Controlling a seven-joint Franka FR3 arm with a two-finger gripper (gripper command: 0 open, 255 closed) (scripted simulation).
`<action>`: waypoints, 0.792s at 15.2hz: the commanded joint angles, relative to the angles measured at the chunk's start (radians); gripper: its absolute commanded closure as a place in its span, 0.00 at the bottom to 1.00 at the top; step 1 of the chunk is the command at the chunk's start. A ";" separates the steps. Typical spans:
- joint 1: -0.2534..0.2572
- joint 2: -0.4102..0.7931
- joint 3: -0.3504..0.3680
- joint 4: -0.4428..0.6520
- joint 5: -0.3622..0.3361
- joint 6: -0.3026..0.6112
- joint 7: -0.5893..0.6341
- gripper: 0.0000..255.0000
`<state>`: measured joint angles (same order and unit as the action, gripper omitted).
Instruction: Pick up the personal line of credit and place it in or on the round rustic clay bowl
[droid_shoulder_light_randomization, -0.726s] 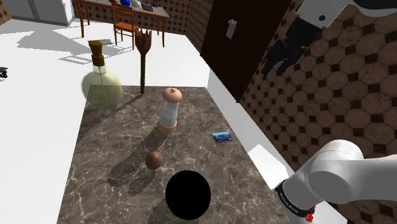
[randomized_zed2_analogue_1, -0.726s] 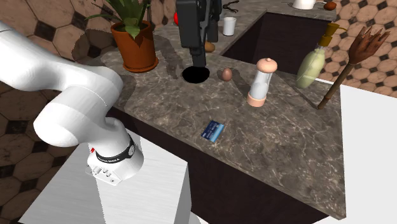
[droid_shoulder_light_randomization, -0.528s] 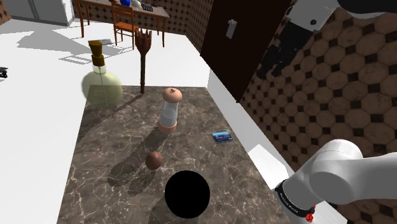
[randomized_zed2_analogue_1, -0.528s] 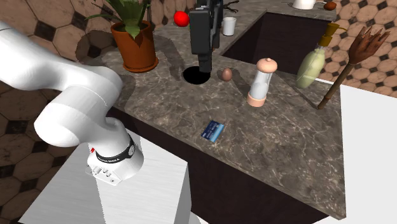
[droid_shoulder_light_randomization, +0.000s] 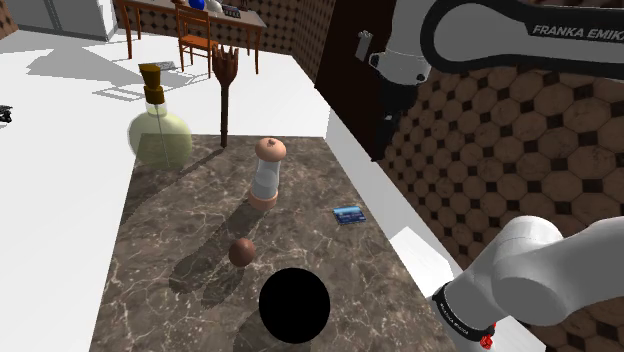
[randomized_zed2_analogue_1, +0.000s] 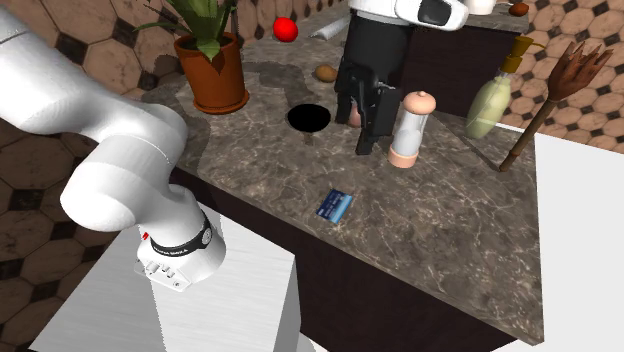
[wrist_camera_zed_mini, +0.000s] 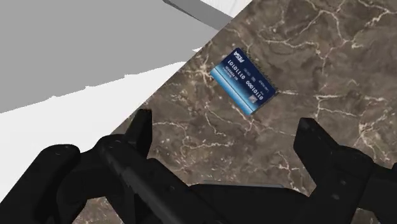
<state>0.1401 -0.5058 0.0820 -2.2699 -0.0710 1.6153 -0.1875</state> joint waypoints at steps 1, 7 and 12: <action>0.027 0.056 0.015 -0.023 -0.039 0.025 -0.080 0.00; 0.100 0.206 0.074 -0.098 -0.163 0.099 -0.274 0.00; 0.148 0.301 0.121 -0.185 -0.276 0.174 -0.400 0.00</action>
<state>0.2777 -0.2224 0.1921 -2.4445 -0.3278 1.7810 -0.5656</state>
